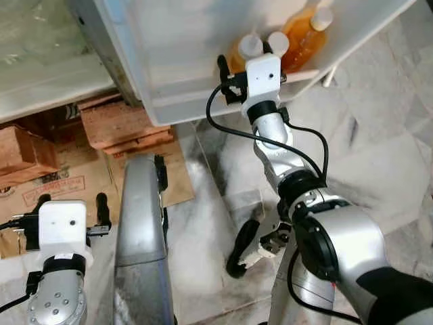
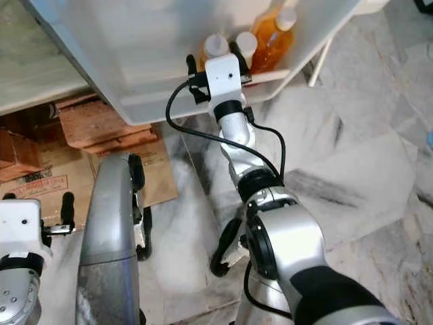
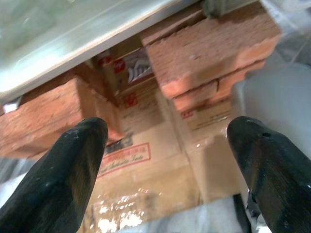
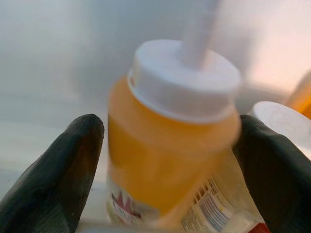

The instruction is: Restocking fridge

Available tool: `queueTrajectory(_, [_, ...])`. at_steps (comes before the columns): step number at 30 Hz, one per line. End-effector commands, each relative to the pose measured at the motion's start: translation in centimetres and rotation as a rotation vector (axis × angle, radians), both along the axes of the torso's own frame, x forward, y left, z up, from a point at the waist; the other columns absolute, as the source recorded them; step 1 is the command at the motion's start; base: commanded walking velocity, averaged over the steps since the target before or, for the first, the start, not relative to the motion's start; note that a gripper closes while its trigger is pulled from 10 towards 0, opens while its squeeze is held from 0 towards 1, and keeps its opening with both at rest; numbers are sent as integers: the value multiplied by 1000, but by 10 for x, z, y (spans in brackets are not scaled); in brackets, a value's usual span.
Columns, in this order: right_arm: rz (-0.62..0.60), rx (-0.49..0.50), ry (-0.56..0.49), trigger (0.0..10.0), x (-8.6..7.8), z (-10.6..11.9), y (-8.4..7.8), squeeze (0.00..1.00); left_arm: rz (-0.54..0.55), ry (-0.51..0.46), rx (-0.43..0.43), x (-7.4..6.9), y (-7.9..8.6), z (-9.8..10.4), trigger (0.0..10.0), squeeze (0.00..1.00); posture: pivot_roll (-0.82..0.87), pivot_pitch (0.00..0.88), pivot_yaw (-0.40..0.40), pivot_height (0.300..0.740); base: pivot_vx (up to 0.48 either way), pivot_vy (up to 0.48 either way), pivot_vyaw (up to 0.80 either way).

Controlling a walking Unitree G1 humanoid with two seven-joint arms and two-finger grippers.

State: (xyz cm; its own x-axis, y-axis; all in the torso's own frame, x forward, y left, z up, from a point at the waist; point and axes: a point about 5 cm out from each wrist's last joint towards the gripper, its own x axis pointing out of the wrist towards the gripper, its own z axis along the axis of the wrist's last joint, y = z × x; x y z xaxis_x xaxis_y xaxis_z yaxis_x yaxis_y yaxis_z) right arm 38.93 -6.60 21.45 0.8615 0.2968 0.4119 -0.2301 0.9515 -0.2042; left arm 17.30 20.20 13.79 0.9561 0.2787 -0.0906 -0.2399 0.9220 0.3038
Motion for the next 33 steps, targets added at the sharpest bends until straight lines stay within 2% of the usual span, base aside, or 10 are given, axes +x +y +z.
queueTrajectory(1, [-25, 24, 109, 10000, -2, -27, -15, 1000, 22, 45, -7, -3, 2, -11, 10000, 0, 300, 513, -156, 481, 0, 0, 0])
queueTrajectory(7, [115, -6, 101, 10000, -8, -33, -15, 1000, 38, 12, -9, 9, 6, -11, 10000, 0, 272, 472, -180, 481, 0, 0, 0])
queueTrajectory(10, [236, -6, 116, 10000, -12, -36, -14, 1000, 47, 5, -12, 12, 9, -13, 10000, 0, 258, 449, -188, 481, 0, 0, 0])
queueTrajectory(12, [269, -10, 118, 10000, -13, -36, -13, 1000, 47, 4, -12, 13, 9, -13, 10000, 0, 254, 444, -189, 481, 0, 0, 0])
queueTrajectory(13, [379, -22, 137, 10000, -18, -40, -10, 1000, 45, 1, -14, 17, 9, -15, 10000, 0, 242, 434, -192, 481, 0, 0, 0])
queueTrajectory(17, [452, -15, 172, 10000, -21, -45, -10, 1000, 44, -1, -16, 19, 8, -15, 10000, 0, 239, 430, -194, 481, 0, 0, 0])
queueTrajectory(20, [559, -60, 199, 10000, -30, -55, -21, 1000, 28, -14, -24, 27, 6, -17, 10000, 0, 217, 407, -190, 481, 0, 0, 0])
queueTrajectory(29, [582, -34, 226, 10000, -42, -63, -31, 1000, 13, -22, -31, 35, 8, -20, 10000, 0, 189, 348, -179, 481, 0, 0, 0])
queueTrajectory(30, [565, -10, 235, 10000, -51, -68, -36, 1000, 11, -20, -28, 34, 9, -22, 10000, 0, 180, 313, -176, 481, 0, 0, 0])
queueTrajectory(33, [518, 21, 265, 10000, -61, -77, -42, 1000, 13, -17, -36, 35, 10, -26, 10000, 0, 170, 266, -173, 481, 0, 0, 0])
